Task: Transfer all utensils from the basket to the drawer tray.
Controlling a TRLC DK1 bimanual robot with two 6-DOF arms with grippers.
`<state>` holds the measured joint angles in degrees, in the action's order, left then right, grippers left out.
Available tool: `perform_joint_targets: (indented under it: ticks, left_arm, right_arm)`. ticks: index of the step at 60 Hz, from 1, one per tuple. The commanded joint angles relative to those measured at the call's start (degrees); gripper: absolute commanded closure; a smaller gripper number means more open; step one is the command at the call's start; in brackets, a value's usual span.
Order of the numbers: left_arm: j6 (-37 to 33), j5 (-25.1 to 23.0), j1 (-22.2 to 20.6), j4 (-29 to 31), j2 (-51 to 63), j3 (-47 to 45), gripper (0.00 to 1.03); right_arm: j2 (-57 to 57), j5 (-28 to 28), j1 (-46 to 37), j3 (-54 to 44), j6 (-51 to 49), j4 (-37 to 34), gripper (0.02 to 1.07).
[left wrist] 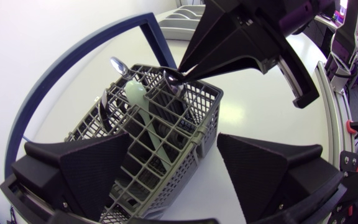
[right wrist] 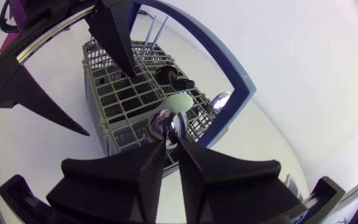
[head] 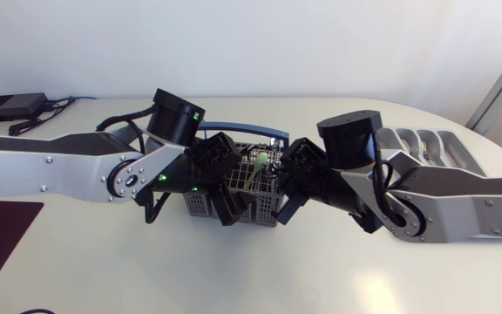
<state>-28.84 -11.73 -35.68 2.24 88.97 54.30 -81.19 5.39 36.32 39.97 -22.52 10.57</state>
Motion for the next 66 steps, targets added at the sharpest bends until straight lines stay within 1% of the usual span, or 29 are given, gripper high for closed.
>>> perform_joint_targets:
  ticks: [1,6,11,39,53,66]
  left_arm:
    - [-1.5,-0.5,0.2,-0.3,-0.6,-1.6,0.06]
    - [-1.5,-0.7,0.3,-0.4,-0.6,-1.7,0.06]
    - [-1.5,-0.8,0.3,-0.4,-0.6,-1.7,0.06]
    - [-1.5,-1.0,0.3,-0.4,-0.8,-1.7,0.06]
    - [-1.5,-1.0,0.3,-1.1,-0.3,-1.7,0.06]
    - [-1.3,-1.0,0.2,-1.5,0.3,-1.6,0.06]
  right_arm:
    - [-1.6,1.3,0.4,1.4,-0.4,0.8,0.94]
    - [-1.6,2.2,0.3,1.4,-0.5,1.2,0.96]
    - [-1.5,2.7,0.4,1.4,-0.8,1.5,1.01]
    - [2.7,2.5,0.6,0.0,-1.4,0.4,1.01]
    - [6.9,1.6,1.0,0.0,-1.6,-1.4,1.01]
    - [10.7,1.4,1.2,-0.8,-1.6,-1.3,1.01]
